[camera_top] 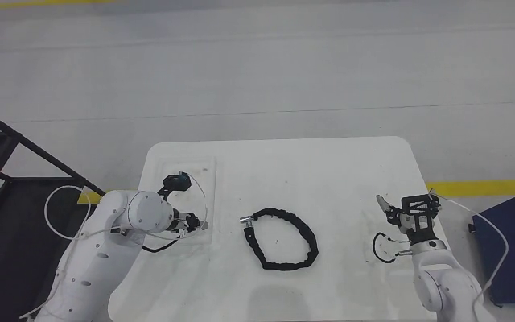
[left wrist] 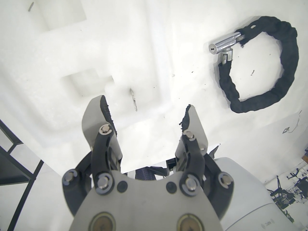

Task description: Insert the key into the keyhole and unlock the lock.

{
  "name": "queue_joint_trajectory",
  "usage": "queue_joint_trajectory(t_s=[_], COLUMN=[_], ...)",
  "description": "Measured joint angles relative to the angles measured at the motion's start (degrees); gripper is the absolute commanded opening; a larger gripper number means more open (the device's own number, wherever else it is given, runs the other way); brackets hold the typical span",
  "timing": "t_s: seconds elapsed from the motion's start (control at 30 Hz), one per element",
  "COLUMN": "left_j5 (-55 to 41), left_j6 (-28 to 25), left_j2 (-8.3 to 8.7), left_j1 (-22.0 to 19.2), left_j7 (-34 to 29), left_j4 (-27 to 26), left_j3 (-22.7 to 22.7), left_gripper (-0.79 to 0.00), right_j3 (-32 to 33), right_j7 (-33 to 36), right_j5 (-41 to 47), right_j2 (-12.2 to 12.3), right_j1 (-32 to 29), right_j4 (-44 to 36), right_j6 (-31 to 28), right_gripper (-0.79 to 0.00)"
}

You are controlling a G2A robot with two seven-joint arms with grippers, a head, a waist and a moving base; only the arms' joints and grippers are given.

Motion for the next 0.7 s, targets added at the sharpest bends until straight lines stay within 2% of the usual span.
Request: queue_joint_trajectory(t_s=[0.17,0.23,0.5,0.7], left_j5=[-0.16,-0.18,0.02,0.12], left_j6=[-0.91,-1.13,-1.41,-1.54], left_j2=[-0.07,-0.12,-0.23,-0.12], left_j1=[-0.84,-1.04,-1.71,-1.08], left_j7=[-0.03,0.28,0.52,0.07], left_j4=[1.75,2.56,3.88,3.68], left_j3=[0.63,0.88,1.74,1.74], left_gripper=[-0.326,-0.400,-0.413,-0.468], right_j3=[0.00,0.00,0.00,0.00], right_j7=[0.00,0.00,0.00,0.00], right_j5=[0.00,0.00,0.00,0.00], right_j2=[0.00,0.00,0.00,0.00], right_j1=[0.00,0.00,0.00,0.00], right_j4=[0.00,0.00,0.00,0.00], right_j6=[0.00,0.00,0.00,0.00], right_gripper=[0.000,0.000,0.000,0.000])
